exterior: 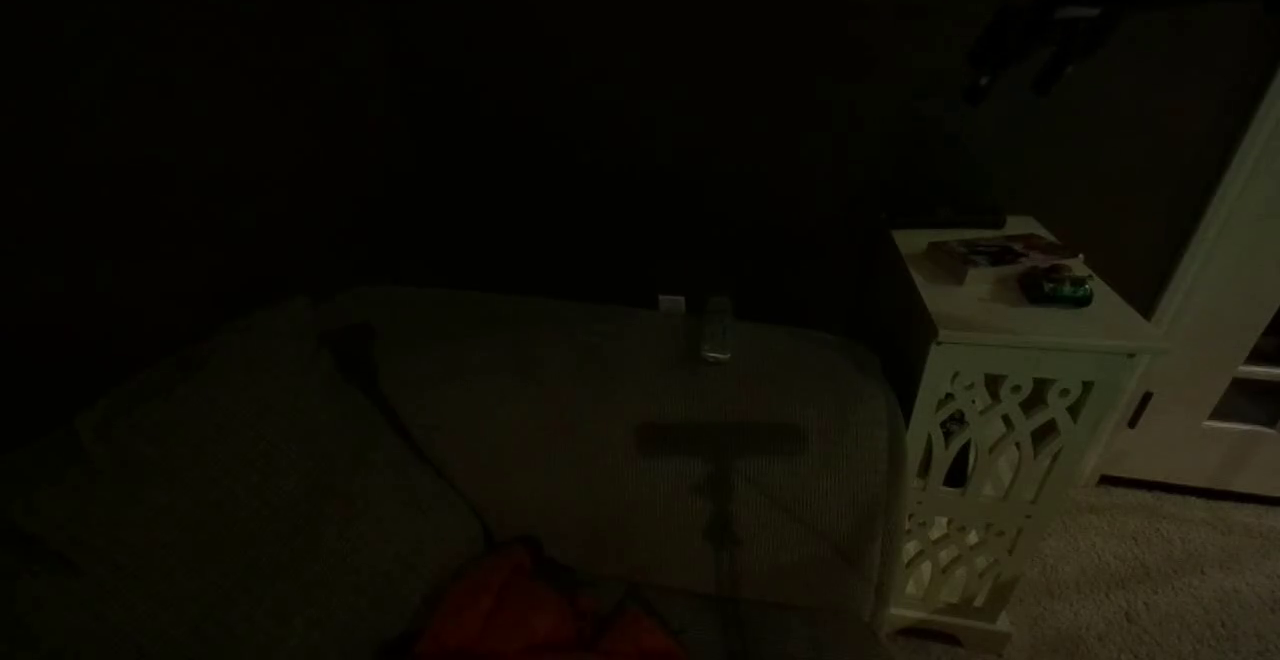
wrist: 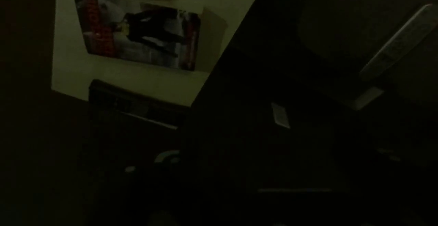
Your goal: Pick up the book from the white shelf and put it on the right armrest of the sofa.
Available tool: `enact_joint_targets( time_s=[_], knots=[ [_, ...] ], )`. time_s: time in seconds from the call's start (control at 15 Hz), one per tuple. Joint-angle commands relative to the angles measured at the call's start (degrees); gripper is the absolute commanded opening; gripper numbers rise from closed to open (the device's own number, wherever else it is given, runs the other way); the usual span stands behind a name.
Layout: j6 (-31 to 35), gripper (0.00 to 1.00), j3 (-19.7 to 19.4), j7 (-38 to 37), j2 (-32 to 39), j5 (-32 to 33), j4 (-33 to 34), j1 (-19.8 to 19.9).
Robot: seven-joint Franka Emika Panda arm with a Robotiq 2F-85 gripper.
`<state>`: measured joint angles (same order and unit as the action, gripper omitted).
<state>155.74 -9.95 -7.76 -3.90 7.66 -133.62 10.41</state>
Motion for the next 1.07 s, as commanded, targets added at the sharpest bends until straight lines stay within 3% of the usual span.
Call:
enact_joint_targets(
  time_s=[0.0, 0.07, 0.33, 0.6, 0.8, 1.0],
  knots=[
    [-1.1, 1.00, -1.1, -15.3, 9.5, 13.6, 8.5, 2.7],
    [0.9, 1.00, -1.1, -8.0, 5.6, 7.5, 3.5, 1.4],
    [-0.8, 1.00, -3.6, -16.3, 10.9, 14.5, 8.8, 0.8],
    [-15.0, 1.00, -5.3, -21.8, 17.7, 20.5, 15.6, -1.4],
    [-25.2, 1.00, -4.4, -19.4, 22.8, 16.7, 20.9, -2.5],
    [-30.4, 1.00, -3.7, -15.7, 27.3, 13.2, 24.9, -2.6]
  ],
)
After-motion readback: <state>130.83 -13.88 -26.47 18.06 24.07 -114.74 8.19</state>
